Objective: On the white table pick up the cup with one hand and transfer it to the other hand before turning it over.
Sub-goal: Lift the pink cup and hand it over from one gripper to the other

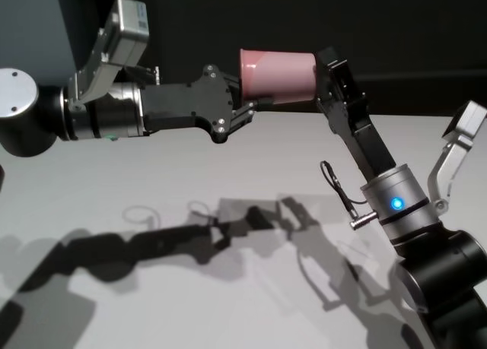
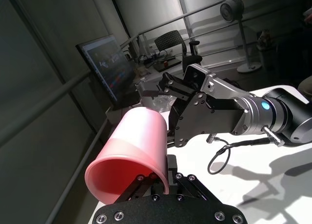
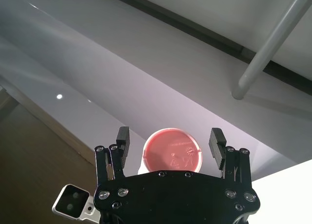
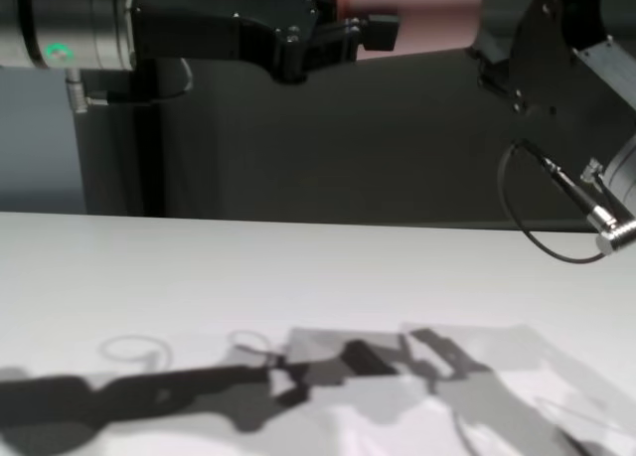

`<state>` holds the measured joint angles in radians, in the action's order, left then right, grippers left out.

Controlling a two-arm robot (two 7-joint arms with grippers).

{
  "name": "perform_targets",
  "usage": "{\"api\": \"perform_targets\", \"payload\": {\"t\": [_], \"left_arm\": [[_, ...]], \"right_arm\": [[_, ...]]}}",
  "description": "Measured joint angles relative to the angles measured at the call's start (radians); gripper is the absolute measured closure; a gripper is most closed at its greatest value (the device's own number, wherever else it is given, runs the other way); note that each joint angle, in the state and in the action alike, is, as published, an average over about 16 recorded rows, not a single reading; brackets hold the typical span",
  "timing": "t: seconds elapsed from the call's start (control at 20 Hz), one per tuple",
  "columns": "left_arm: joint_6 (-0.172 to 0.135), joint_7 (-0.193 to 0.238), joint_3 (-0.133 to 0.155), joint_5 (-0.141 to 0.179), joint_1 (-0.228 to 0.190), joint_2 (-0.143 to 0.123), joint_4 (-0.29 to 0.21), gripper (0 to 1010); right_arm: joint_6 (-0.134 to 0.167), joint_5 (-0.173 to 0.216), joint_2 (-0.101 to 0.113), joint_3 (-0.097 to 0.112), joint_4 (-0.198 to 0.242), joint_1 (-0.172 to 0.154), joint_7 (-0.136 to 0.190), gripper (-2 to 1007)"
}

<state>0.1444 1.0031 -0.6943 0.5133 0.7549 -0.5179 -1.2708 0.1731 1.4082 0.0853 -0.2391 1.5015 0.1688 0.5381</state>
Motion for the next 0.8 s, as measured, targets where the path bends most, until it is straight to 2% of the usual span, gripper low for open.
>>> {"api": "perform_targets", "payload": {"t": [0.8], "left_arm": [[0.000,0.000,0.000,0.000,0.000,0.000,0.000,960]], "right_arm": [[-0.024,0.016,0.014,-0.051,-0.022,0.020,0.001,3]]}}
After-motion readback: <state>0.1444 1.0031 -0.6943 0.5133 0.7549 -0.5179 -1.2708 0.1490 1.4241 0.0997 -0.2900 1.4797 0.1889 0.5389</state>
